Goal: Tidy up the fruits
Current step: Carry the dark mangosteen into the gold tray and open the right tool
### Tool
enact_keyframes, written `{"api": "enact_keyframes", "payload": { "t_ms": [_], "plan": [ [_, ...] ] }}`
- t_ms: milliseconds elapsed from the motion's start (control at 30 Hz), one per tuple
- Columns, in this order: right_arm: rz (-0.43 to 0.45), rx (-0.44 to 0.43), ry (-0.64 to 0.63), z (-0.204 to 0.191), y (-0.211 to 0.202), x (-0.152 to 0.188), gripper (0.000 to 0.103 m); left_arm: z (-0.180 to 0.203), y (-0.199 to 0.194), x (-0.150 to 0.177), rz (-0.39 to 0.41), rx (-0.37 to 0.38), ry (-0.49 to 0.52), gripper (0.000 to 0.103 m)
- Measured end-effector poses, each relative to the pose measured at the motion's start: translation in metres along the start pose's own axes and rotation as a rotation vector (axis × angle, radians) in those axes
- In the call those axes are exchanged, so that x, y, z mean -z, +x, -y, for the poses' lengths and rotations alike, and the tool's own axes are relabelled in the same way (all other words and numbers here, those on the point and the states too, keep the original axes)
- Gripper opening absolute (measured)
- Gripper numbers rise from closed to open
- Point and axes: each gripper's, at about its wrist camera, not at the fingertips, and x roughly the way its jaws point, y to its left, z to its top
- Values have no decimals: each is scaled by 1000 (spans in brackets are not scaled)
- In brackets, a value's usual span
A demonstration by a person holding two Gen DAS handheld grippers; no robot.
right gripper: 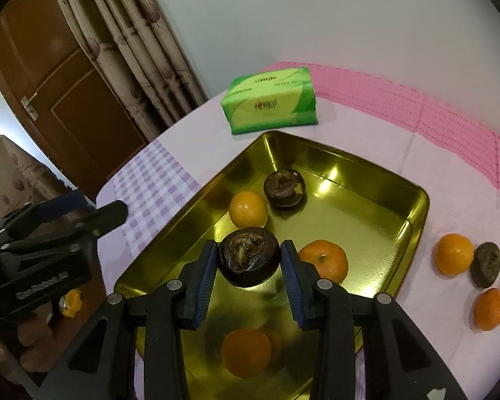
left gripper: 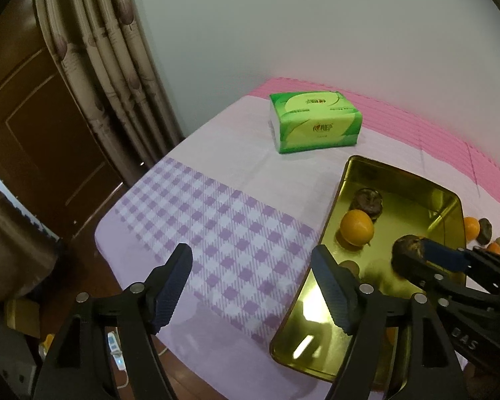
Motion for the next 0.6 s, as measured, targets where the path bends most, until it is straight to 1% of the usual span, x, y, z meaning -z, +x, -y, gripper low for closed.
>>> {"api": "enact_keyframes", "payload": {
  "t_ms": [267, 600],
  "plan": [
    [-32, 4, -10, -1, 13, 3, 36, 5, 1, 1, -3, 3, 23, 75],
    [-42, 2, 0, 1, 18, 4, 36, 8, 2, 1, -10, 8, 33, 75]
  ]
}}
